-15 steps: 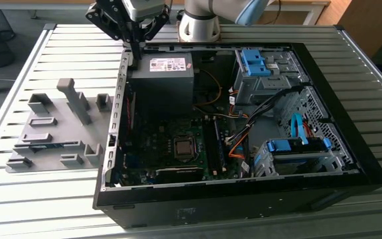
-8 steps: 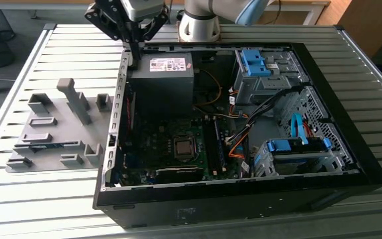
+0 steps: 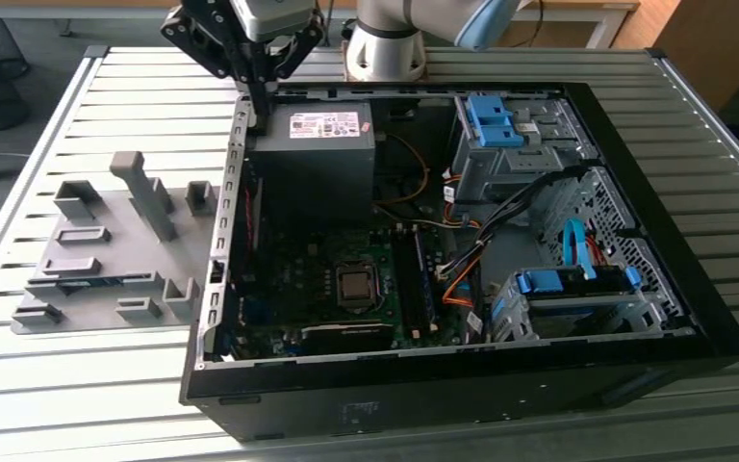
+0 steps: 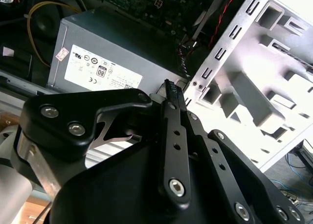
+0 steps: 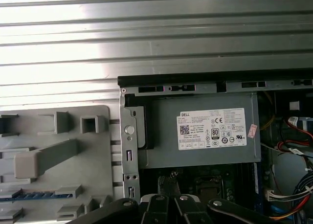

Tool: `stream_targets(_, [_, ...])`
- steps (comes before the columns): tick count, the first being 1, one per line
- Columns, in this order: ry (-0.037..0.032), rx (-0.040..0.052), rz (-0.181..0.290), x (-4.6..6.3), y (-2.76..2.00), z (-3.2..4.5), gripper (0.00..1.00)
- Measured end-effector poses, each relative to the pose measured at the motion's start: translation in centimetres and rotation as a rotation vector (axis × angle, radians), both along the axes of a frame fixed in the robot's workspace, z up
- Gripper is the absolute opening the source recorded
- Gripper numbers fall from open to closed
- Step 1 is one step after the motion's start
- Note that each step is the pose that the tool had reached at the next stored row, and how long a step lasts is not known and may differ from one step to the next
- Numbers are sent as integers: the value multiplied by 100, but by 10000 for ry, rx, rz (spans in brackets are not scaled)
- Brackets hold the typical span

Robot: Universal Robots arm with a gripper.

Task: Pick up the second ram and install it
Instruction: 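Reach for the second ram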

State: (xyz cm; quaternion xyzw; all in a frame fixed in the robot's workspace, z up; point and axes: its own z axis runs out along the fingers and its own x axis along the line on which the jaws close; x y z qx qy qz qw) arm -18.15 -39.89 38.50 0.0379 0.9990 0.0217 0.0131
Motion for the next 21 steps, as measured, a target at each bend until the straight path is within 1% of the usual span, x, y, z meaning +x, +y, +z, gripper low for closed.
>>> stream_targets(21, [0,0,0,-50,0,-6,11])
